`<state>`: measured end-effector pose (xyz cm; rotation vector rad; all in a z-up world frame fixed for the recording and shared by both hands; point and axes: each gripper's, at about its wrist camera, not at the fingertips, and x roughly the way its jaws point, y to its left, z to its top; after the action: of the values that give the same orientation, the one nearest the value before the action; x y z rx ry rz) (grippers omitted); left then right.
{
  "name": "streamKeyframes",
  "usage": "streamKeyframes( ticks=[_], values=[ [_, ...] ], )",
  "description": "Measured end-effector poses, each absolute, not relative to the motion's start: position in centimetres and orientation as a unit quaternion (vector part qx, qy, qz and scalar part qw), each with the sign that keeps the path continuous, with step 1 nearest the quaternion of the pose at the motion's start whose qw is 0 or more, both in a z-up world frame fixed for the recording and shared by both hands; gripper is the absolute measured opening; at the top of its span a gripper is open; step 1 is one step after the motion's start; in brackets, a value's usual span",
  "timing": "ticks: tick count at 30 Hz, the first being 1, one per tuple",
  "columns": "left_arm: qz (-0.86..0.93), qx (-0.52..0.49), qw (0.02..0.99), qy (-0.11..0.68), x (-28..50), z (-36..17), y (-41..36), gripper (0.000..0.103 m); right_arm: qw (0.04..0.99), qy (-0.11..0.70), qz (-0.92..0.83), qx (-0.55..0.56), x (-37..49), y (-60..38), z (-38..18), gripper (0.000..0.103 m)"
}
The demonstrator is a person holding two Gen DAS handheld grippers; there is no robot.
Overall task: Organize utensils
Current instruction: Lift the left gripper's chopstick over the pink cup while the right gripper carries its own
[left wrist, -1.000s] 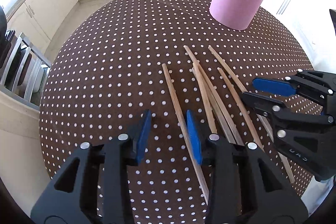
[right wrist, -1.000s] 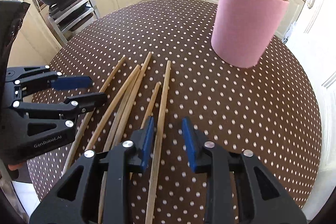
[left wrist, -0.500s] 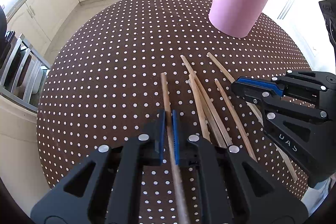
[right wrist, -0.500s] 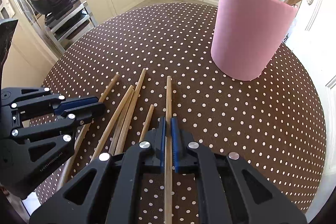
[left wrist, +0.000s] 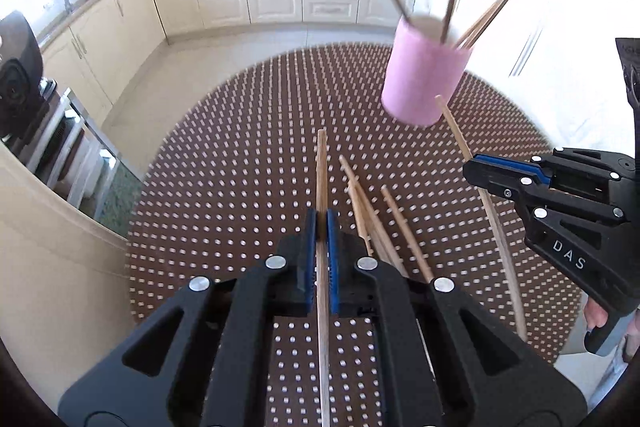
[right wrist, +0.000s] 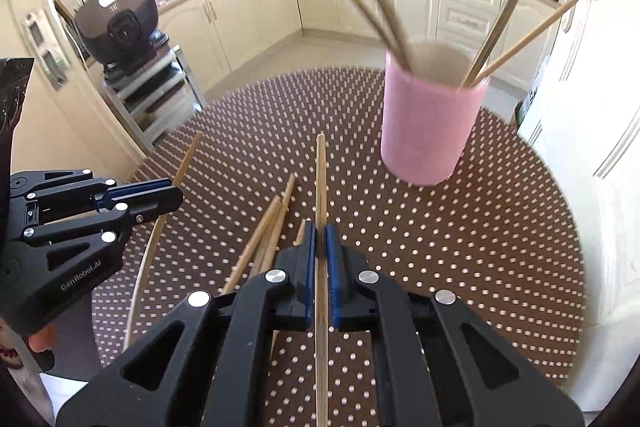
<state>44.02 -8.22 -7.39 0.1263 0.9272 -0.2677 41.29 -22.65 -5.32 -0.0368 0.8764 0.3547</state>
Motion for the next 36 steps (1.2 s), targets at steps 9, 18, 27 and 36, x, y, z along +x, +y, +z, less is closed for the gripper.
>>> streamKeyframes(
  ticks=[9,18,27,36],
  values=[
    [-0.132,0.057,0.908,0.393,39.5,-1.4,-8.0,0.006,0.914,0.371,0.165,-0.015,37.6,-24.2,-0.8,0.005],
    [-0.139,0.058,0.924,0.352,36.8,1.8,-8.3,0.006,0.935,0.319,0.154,-0.011,34.8,-25.7,2.0,0.005],
    [-0.143,0.052,0.934,0.324,36.4,2.7,-9.1,0.005,0.945,0.294,0.14,-0.014,34.3,-26.6,2.3,0.004],
    [-0.154,0.034,0.939,0.306,37.9,3.1,-10.2,0.005,0.953,0.271,0.137,-0.006,34.9,-27.6,3.2,0.004]
  ],
)
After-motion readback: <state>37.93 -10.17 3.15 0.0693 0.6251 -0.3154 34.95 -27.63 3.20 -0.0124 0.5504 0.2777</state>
